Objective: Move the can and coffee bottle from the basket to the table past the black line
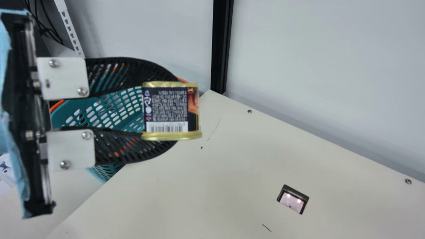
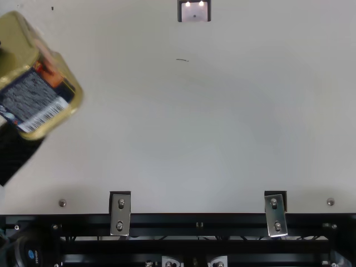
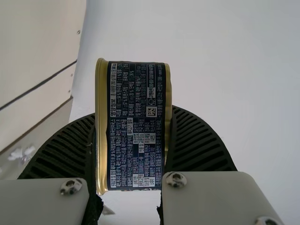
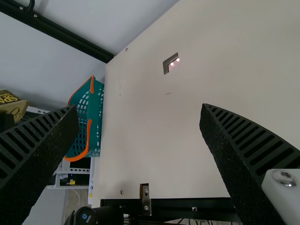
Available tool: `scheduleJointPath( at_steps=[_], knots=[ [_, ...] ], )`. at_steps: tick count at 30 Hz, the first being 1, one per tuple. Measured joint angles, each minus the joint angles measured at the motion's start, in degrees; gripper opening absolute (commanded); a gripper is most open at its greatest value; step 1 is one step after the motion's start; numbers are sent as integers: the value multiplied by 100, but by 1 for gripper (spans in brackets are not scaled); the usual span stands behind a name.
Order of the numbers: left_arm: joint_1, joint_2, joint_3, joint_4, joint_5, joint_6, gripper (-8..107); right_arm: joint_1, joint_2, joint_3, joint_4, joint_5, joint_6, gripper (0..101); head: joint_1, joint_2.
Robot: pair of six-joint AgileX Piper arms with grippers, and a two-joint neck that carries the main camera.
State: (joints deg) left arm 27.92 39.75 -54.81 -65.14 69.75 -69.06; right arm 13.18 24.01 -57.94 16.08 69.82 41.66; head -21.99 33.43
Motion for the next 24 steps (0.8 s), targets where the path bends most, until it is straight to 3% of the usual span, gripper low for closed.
scheduleJointPath(
  at_steps=[9, 15, 24],
  knots=[
    [-324, 266, 71, 940, -784, 1318, 10, 0, 0, 0, 0, 0, 0, 101, 29, -29],
    [-998, 703, 120, 1905, -1930, 2399, 10, 0, 0, 0, 0, 0, 0, 101, 29, -29],
    [-2177, 1319, 452, 3564, -4210, 3548, 10, 0, 0, 0, 0, 0, 0, 101, 528, -968]
  ],
)
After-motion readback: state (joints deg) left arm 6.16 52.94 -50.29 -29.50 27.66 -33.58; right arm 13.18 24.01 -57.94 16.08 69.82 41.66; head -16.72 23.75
